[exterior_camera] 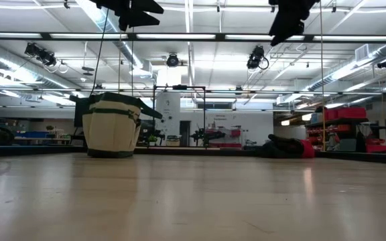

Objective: Pick & Place Garden tools in Gardening bag
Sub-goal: Put the red gloves into the gardening bag

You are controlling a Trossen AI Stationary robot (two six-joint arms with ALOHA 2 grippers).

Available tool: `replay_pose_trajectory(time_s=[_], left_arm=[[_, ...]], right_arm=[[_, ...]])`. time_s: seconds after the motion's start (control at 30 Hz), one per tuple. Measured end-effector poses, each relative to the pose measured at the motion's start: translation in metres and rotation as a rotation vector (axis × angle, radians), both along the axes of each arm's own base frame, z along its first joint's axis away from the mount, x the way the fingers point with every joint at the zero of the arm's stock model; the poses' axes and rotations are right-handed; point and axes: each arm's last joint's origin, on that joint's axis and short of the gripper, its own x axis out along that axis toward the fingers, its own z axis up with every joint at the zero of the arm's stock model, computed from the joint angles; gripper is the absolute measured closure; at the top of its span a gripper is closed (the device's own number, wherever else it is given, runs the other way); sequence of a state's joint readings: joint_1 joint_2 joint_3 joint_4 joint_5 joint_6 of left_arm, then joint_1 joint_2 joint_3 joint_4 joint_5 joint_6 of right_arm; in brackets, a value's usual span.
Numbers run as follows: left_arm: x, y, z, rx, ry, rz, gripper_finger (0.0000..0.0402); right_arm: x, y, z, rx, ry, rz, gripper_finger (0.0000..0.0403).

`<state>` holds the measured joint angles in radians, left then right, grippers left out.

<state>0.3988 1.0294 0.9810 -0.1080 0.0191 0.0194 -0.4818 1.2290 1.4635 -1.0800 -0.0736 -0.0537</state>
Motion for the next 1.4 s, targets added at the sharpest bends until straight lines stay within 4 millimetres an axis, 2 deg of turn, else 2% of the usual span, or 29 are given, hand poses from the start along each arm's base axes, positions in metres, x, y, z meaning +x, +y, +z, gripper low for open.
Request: replay_pose_trajectory(time_s=[0.5,0.83,0.97,1.27,1.4], left_arm=[[0.000,0.000,0.000,0.003,0.001,-0.001,0.0149],[0.000,0.000,0.000,0.003,0.001,0.018,0.0149],[0.000,0.001,0.000,0.006,0.003,0.035,0.0149],[-0.001,0.003,0.000,0.016,0.007,0.089,0.0149],[-0.001,0.003,0.000,0.018,0.008,0.089,0.0149]], right_arm=[[0.007,-0.026,-0.031,-0.090,0.327,0.152,0.0149],[0.007,-0.031,-0.039,-0.131,0.455,0.207,0.0149],[0.004,-0.031,-0.040,-0.131,0.491,0.170,0.0149],[0.000,-0.036,-0.039,-0.280,0.626,0.033,0.0149],[0.004,-0.038,-0.041,-0.249,0.608,0.000,0.0149]])
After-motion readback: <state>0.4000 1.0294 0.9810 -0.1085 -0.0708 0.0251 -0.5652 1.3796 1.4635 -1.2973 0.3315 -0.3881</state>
